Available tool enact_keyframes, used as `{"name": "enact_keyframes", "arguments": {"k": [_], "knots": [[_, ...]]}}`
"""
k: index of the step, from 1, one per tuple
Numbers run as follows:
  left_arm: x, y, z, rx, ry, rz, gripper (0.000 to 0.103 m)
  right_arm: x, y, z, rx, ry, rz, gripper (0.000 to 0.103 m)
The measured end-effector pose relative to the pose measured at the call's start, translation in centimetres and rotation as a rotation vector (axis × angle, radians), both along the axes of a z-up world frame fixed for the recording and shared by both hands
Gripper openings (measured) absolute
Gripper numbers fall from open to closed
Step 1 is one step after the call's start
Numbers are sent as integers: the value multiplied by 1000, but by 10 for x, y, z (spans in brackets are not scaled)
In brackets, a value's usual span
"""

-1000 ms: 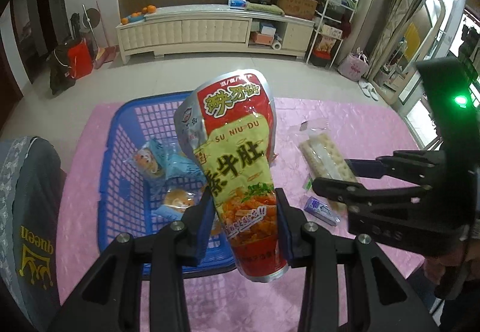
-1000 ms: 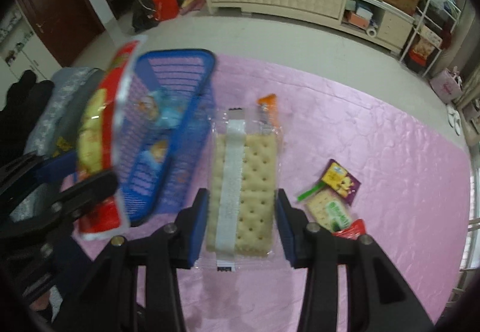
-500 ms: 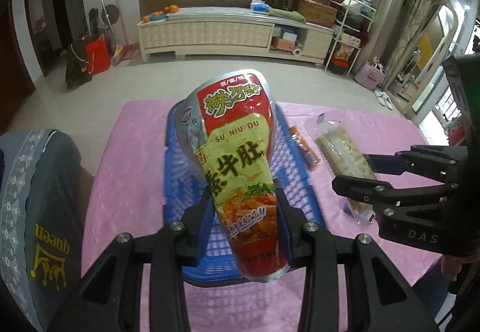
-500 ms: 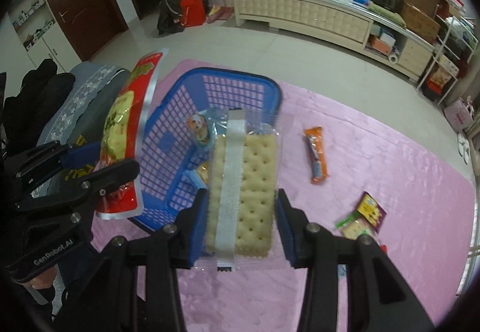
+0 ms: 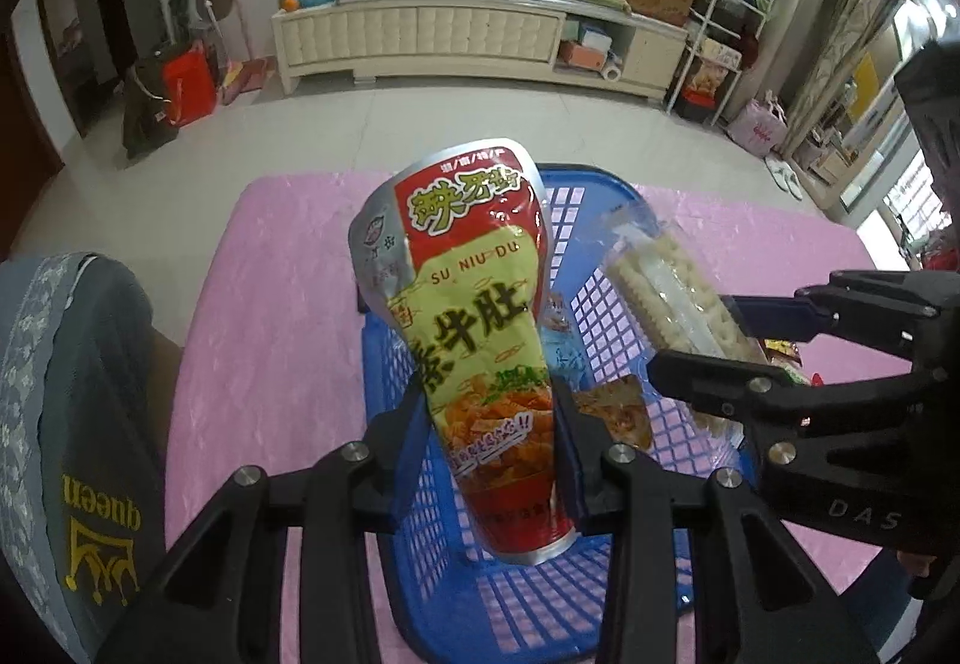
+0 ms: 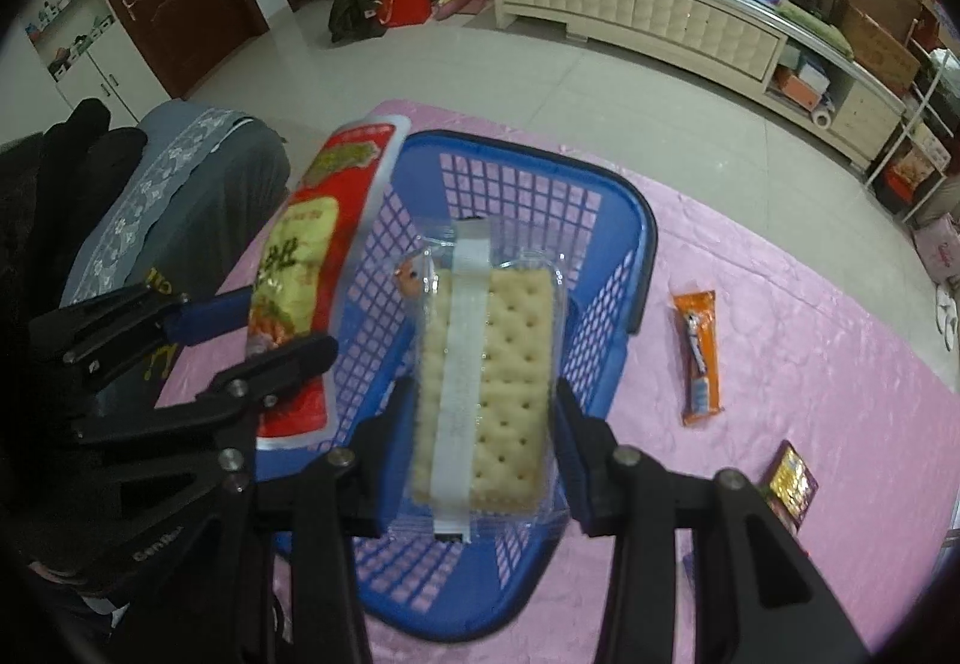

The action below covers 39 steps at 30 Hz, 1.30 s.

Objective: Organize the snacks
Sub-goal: 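Carry the pouch and cracker pack over the blue basket and open both grippers, then withdraw both tools from the basket and move over the remaining snacks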

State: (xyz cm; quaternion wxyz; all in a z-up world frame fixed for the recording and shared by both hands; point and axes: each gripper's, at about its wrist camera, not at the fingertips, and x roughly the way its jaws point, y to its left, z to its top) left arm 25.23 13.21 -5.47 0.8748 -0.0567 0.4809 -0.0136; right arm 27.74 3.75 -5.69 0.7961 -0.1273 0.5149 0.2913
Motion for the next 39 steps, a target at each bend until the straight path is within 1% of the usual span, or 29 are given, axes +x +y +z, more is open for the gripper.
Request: {"name": "enact_keyframes", "arguments": {"k": [2,5,9,11,13,15,16,17,18,19,20,21,26,30,33,35,39], "knots": [[6,1,-4,0,7,-10,36,6,3,-4,4,6,-7,48],[17,0,-7,25,17,-14,36,12,3,-8,0,8,-11,48],[32,9,-15,18,49,9,38,19,-3,-7,20,7,-26,48],[37,7,-17,11,59,-7,39,21,-6,-5,29,10,-34,48],[41,3,-22,30,81,-19,39,22,-7,-5,31,9,-33,48],[45,-1,-26,53,94,-20,41,25,-7,-5,26,8,-34,48],[45,-2,-26,62,78,-16,42,25,-8,-5,27,7,-36,48],[46,-3,-26,67,69,-10,46,26,-9,-5,30,6,-37,48],[46,-4,-26,70,60,-5,54,26,-9,-4,35,6,-40,48],[46,-5,-25,76,53,0,60,25,-11,-4,41,6,-41,48],[46,-5,-25,69,52,-2,68,24,-12,-3,44,6,-40,48],[46,-7,-26,51,59,-11,72,21,-14,-1,41,-3,-32,48],[38,-9,-22,72,56,8,74,12,-23,6,27,-29,-35,48],[22,-5,-10,60,36,25,75,7,-28,13,41,-35,-42,48],[4,1,4,50,4,47,75,4,-31,19,55,-39,-45,48],[-7,5,10,42,-9,55,77,3,-28,21,65,-41,-42,48],[-23,15,19,68,-26,81,78,3,-18,20,80,-39,-39,48]]}}
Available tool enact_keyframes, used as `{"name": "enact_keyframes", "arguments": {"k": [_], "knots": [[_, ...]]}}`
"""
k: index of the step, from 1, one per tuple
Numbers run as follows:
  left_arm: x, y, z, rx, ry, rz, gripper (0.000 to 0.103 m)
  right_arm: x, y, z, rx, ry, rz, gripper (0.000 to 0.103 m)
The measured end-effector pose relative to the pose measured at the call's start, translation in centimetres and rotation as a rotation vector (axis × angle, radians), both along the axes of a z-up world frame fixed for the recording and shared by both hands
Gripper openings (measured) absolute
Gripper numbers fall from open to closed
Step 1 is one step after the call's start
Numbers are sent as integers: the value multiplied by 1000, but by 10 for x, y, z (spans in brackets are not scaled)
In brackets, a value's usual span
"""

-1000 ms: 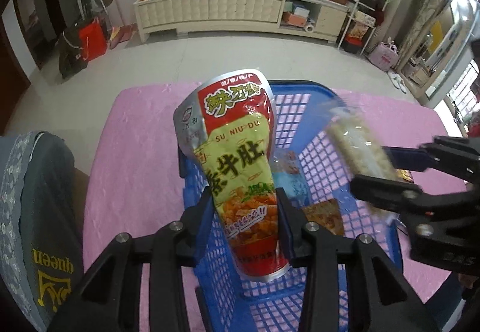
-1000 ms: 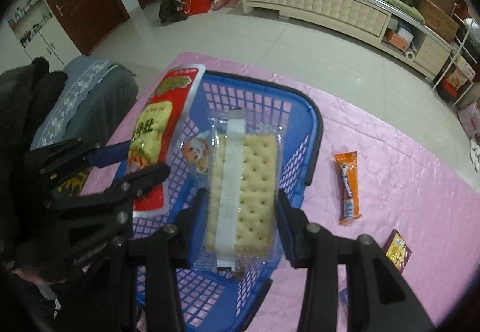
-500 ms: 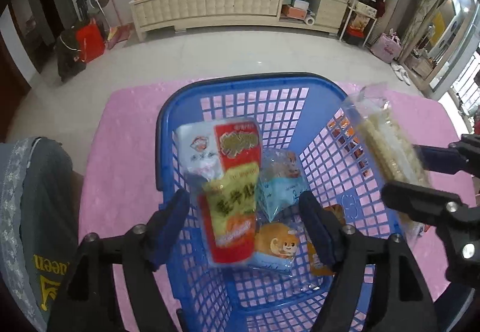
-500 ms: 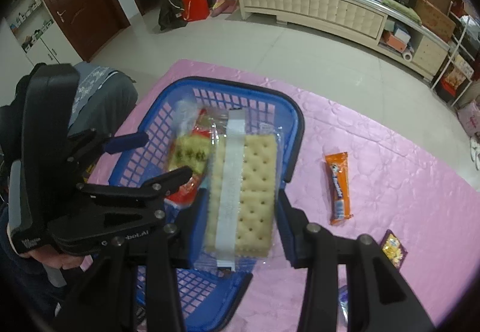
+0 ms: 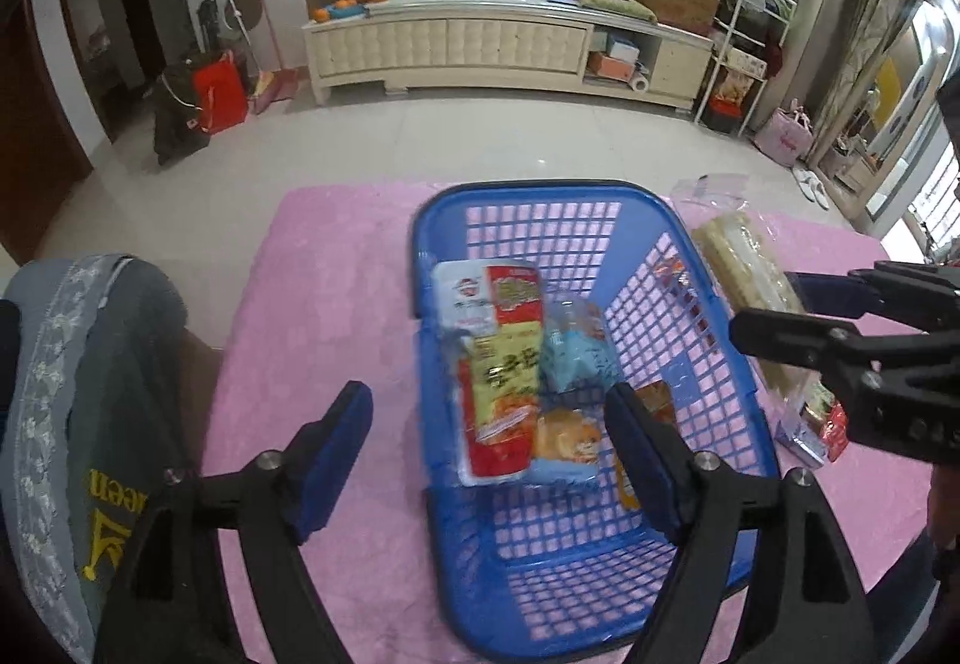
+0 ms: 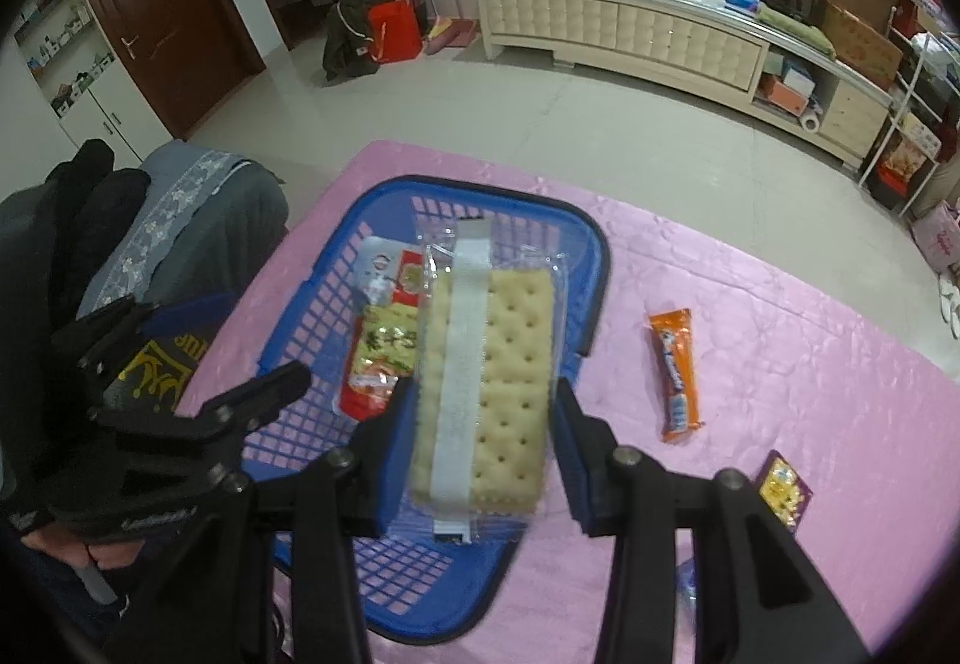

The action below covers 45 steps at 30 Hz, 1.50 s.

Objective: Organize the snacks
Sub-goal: 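Withdraw both tools from the basket and move over the remaining snacks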

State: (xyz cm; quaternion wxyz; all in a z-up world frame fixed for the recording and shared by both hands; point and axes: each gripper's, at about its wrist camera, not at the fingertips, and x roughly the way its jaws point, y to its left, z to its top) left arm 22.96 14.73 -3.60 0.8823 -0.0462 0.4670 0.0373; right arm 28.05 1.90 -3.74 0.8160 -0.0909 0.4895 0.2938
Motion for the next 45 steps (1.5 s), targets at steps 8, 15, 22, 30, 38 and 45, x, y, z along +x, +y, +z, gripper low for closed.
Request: {"name": "enact_keyframes", "arguments": {"k": [8,15,22,30,38,45], "knots": [[-15,34,-5,-5,7,73,78,4,32,-21,-57,-14,-26,48],[-9,47,-19,-59,22,95,78,12,50,-38,-165,-38,-48,48],[-7,44,-19,-57,20,91,78,19,54,-42,-216,-72,-78,53],[-19,44,-12,-47,20,100,78,6,39,-26,-282,-183,-128,93],[-44,24,16,-28,-17,92,78,-23,10,-2,-201,-124,-107,93],[-66,-3,40,30,-40,61,78,-47,-19,22,-124,-127,-115,93]]}}
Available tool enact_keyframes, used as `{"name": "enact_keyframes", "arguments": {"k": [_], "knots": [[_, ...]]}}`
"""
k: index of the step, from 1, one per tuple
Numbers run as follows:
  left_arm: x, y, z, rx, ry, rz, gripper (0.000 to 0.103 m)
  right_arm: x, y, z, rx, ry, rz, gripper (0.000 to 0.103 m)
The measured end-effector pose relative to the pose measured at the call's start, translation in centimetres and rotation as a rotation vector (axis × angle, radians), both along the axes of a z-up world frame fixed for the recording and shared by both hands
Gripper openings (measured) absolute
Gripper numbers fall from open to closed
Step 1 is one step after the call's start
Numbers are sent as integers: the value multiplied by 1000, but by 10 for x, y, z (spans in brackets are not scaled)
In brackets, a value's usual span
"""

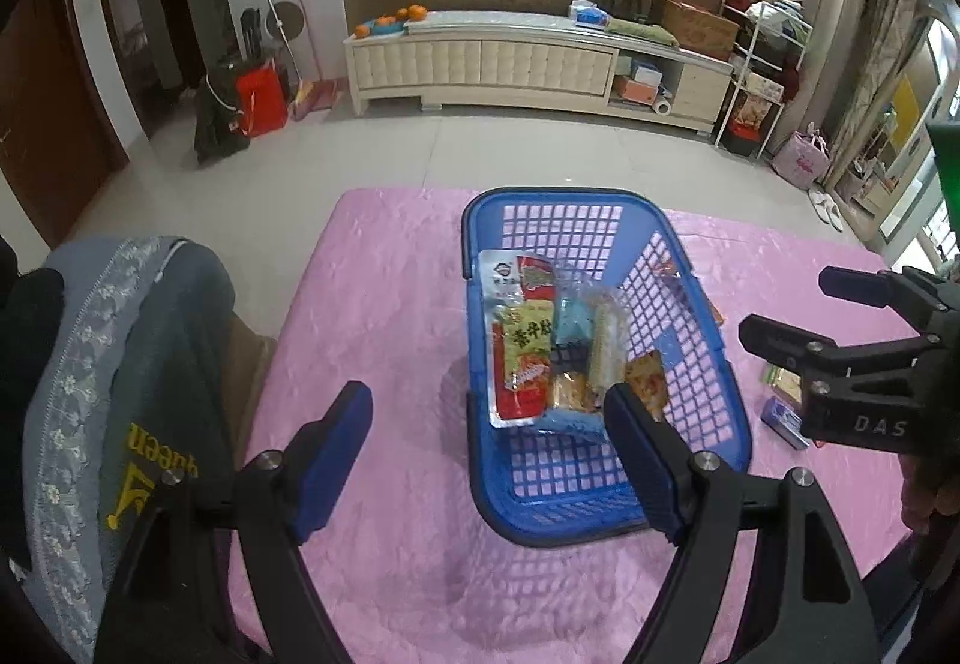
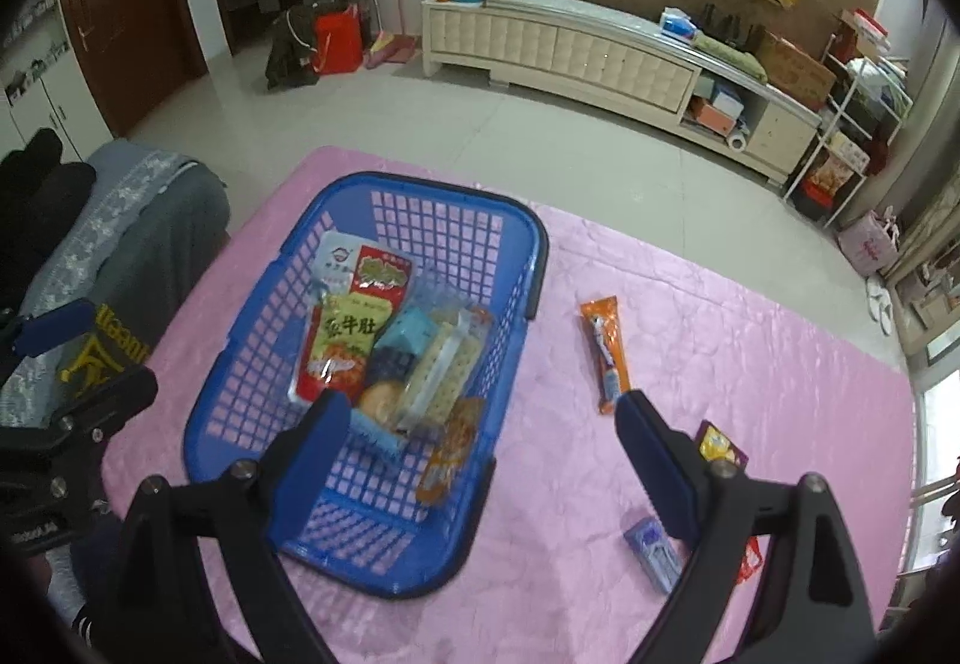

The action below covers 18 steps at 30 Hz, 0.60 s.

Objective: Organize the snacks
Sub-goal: 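Withdraw both tools from the basket and move over the remaining snacks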

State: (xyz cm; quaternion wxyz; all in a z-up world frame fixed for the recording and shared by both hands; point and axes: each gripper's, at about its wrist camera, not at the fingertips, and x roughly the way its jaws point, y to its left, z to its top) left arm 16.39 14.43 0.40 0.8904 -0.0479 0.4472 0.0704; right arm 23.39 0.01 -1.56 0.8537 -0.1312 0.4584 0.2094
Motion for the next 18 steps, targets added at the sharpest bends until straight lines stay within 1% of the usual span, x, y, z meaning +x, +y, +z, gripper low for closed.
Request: {"name": "enact_keyframes", "arguments": {"k": [4,6,7,10,14,18], "knots": [[-9,-18,9,3,-15,-15,78,-14,-17,12,23,-10,8,93],[-10,-28,12,1,-18,-30,80,-22,-36,22,41,-30,6,93],[-9,-35,14,2,-20,-38,81,-22,-36,22,41,-30,6,93],[-6,-54,16,8,-26,-67,81,-28,-59,27,54,-41,-6,93],[-1,-85,14,5,-22,-109,81,-30,-91,27,56,-41,-37,93],[9,-122,5,2,-3,-162,81,-30,-122,22,56,-33,-74,93]]}}
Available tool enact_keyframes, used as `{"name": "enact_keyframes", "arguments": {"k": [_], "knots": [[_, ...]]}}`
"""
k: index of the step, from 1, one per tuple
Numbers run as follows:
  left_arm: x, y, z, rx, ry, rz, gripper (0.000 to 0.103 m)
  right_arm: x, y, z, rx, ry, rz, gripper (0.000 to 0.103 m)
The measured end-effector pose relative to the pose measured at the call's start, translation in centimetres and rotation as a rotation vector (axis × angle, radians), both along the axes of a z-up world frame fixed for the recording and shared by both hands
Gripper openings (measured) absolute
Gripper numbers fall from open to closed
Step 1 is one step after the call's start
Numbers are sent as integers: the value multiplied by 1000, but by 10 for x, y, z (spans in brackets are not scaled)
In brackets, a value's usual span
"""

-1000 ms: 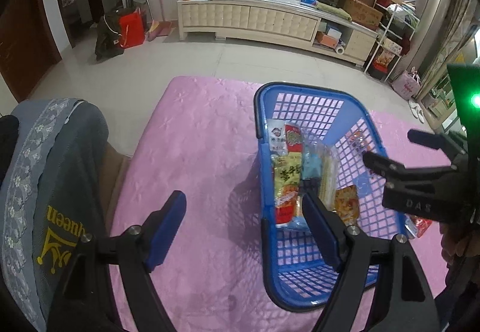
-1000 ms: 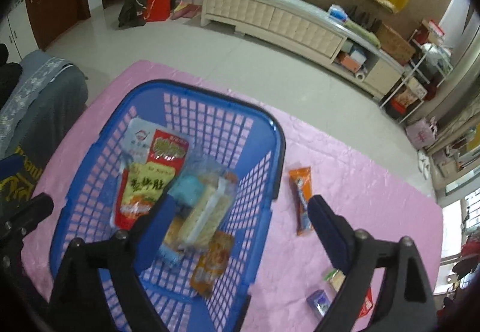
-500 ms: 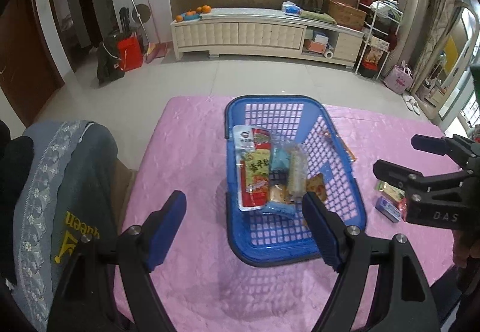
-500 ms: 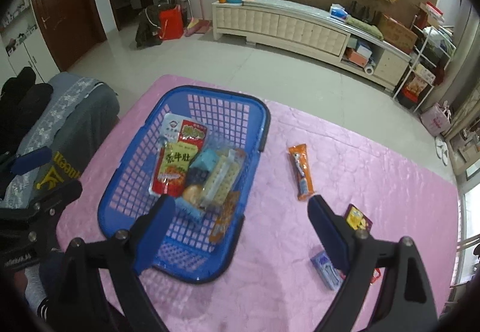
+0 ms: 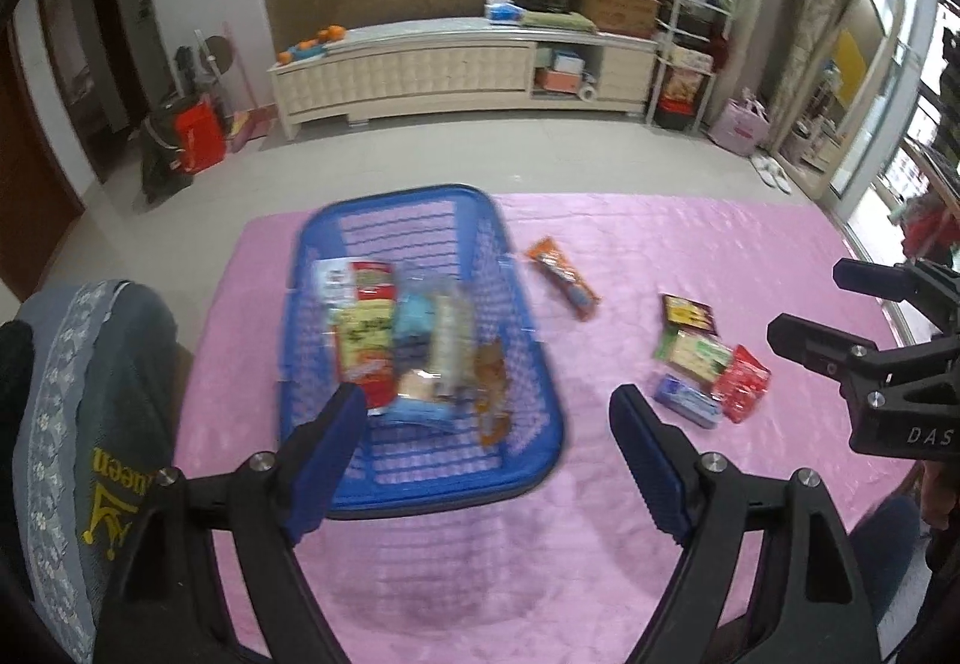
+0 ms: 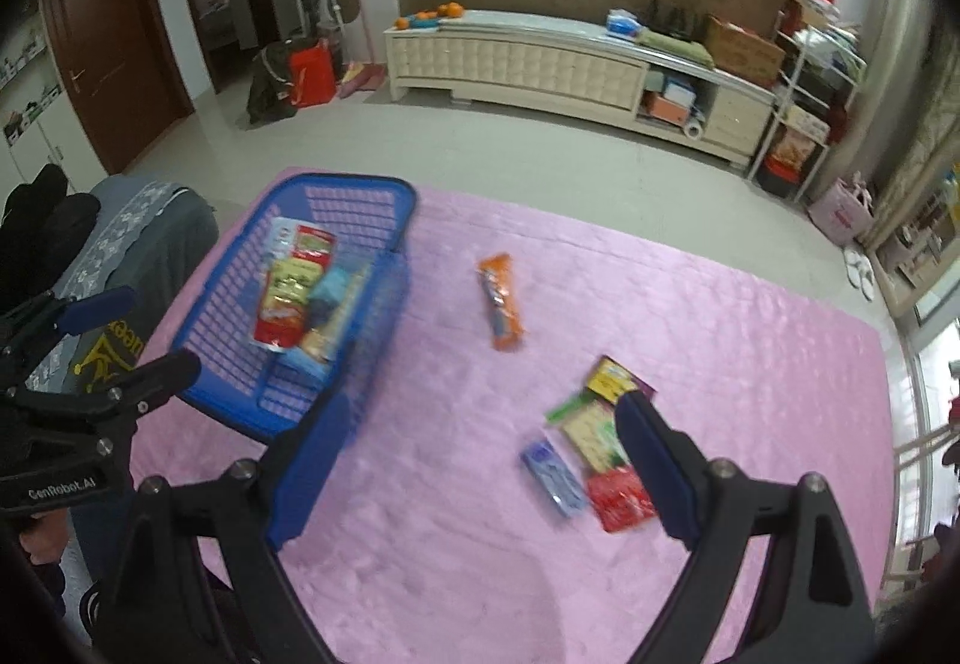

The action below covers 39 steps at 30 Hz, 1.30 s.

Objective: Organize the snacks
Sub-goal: 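Withdraw both tools from the basket and move over the remaining snacks, then grasp the blue gum box with the left gripper while the right grasps the red pouch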

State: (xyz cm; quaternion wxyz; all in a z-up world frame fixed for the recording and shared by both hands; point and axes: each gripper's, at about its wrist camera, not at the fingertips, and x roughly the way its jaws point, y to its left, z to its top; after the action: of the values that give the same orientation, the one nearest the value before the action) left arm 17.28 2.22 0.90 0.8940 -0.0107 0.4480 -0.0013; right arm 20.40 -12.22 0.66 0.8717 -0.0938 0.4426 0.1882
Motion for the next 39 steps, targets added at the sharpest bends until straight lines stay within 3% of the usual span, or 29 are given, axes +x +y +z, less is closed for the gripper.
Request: {"name": "enact_keyframes", "arguments": {"k": [10,17,21,25,34,39], "knots": [[27,-79,-37,-9,80,-92,81,15,-78,-36,37,57,-107,93],[49,-115,-77,1,158,-120,81,32,-116,-86,53,158,-150,93],[68,-128,-102,-46,233,-102,81,38,-135,-113,55,208,-175,93],[82,-134,-124,-166,315,-62,81,42,-154,-140,68,254,-208,93],[111,-159,-171,-182,409,-7,81,48,-182,-170,94,298,-268,93],[126,-169,-196,-149,462,32,81,47,-193,-183,124,318,-290,93]]}}
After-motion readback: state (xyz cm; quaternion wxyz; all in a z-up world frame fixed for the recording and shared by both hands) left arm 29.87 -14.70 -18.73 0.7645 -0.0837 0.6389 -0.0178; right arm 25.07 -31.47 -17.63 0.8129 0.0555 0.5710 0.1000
